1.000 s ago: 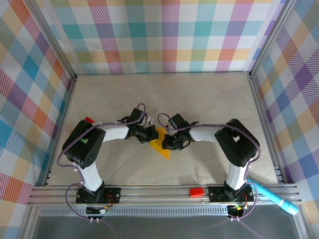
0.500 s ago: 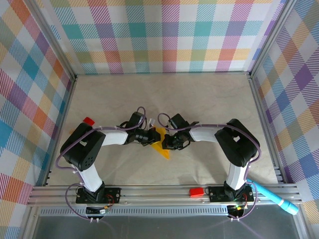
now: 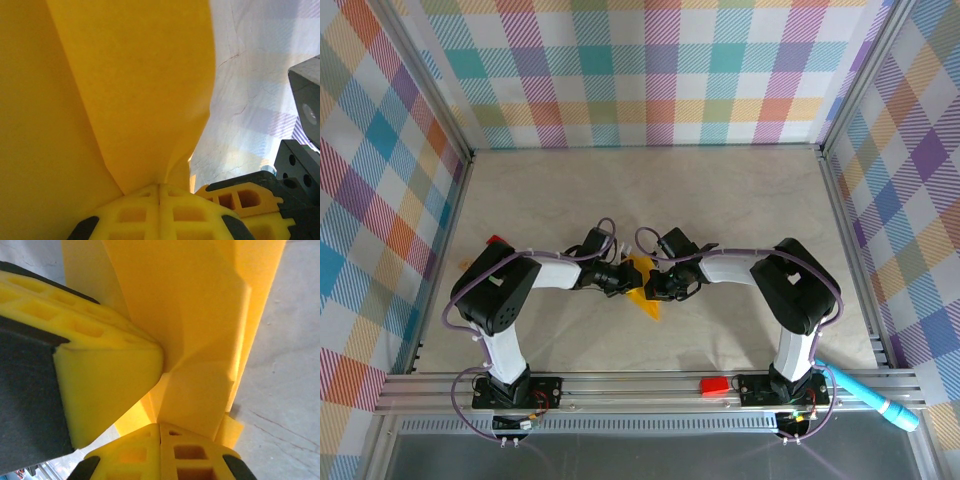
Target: Fold a paper plane with a square sheet of paper (fold left side to right side)
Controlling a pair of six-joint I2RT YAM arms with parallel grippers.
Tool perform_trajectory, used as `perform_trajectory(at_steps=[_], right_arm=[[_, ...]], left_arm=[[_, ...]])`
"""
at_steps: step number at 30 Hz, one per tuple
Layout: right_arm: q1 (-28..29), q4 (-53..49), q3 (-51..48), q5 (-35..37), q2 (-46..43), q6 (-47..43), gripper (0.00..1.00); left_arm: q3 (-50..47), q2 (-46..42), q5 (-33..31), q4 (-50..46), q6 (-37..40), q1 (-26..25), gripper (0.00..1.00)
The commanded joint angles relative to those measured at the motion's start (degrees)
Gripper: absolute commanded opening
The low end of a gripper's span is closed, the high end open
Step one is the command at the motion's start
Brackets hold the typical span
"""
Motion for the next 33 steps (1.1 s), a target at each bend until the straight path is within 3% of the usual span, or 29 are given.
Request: perform_trajectory(at_steps=[1, 8, 33], right_arm=[[1.09, -11.72, -3.82, 9.38, 5.75, -1.74, 0.00], [1.09, -13.28, -3.98, 10.39, 5.74, -2.07, 0.00], [1.09, -13.11, -5.18, 9.16, 5.27, -2.12, 0.00]], left_arm=[[1.72, 1.49, -3.43, -5.54, 1.12, -0.53, 0.00], [3.07, 2.06, -5.42, -8.41, 1.85, 0.36, 0.00], [18.47, 12.52, -4.89, -13.95, 11.74, 10.69, 0.00]])
